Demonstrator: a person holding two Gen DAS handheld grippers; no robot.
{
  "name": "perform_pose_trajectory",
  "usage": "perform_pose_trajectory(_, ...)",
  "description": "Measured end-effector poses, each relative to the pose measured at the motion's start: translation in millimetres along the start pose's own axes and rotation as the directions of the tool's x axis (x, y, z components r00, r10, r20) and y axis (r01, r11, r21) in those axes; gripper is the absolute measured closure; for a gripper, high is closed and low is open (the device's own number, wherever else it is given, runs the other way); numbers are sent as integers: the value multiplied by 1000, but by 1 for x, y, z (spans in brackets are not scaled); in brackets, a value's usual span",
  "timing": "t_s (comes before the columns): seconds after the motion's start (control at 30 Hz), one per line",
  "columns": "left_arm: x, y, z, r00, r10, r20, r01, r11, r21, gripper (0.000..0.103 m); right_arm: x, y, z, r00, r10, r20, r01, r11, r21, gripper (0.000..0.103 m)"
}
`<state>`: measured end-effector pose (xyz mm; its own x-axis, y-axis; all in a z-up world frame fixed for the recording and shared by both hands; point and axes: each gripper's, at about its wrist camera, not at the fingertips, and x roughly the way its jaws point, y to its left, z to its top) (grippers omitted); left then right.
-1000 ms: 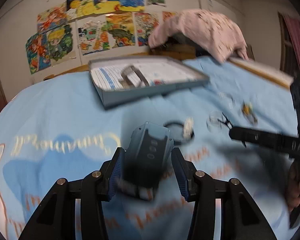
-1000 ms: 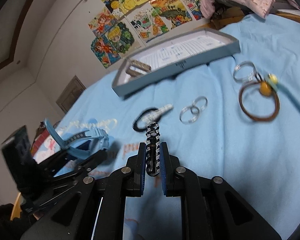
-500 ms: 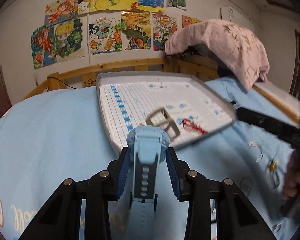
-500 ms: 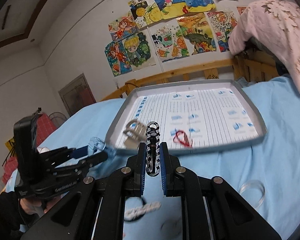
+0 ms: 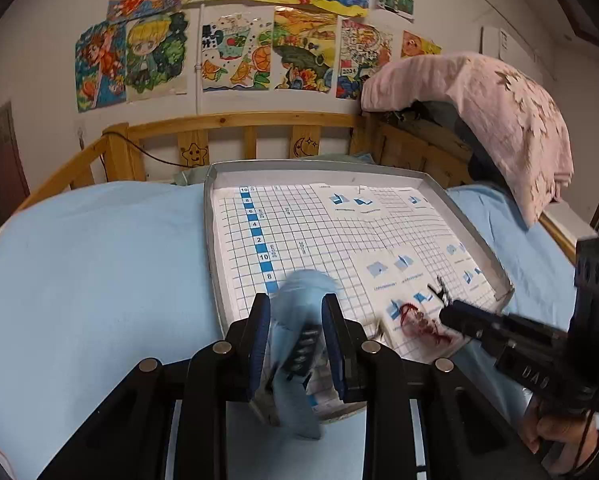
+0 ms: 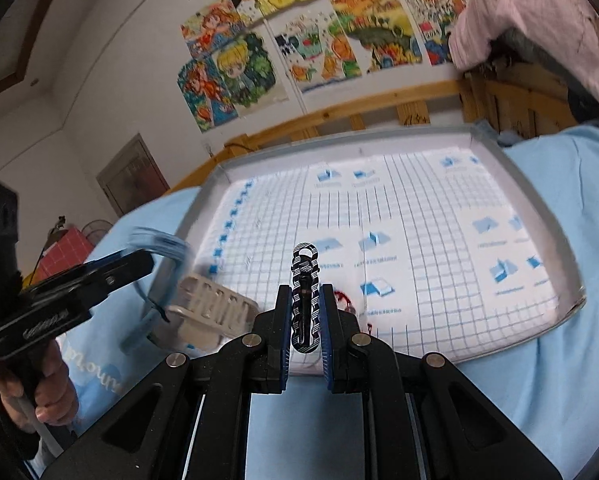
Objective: Organize jewelry
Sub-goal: 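Carry the keychain and smartwatch into the grey tray and open both tools, then withdraw both tools from the tray toward the remaining jewelry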
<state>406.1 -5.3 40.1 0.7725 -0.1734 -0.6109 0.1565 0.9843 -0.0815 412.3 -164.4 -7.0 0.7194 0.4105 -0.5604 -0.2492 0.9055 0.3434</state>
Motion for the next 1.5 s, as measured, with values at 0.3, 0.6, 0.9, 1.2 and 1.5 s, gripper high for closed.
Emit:
perform_pose_trajectory(0.3, -12, 7, -13, 1000, 4, 12, -4, 999, -42, 71, 8, -1, -7, 998, -37, -48, 37, 999, -1, 89)
perform_pose_trajectory(0.6, -55, 4, -45, 997, 11, 79, -3, 995, -99, 20, -33, -3, -15, 998, -59, 16, 59, 998, -20, 52)
perform_pose_trajectory(0.9, -120, -48, -98, 973, 11, 232, -9, 1000, -10, 0, -145, 4, -39, 967, -99, 233, 134, 982, -137, 9)
perform_pose_trajectory(1.2, -166, -88, -163, 961, -30, 274, 15, 998, 54, 0, -230, 16, -88, 917, -122, 379, 203, 962, -182, 2)
perform_pose_trajectory(1.5, -176, -84, -203, 974, -14, 226, 6, 999, 36, 0, -276, 16, -153, 911, -166, 378, 237, 960, -149, 2)
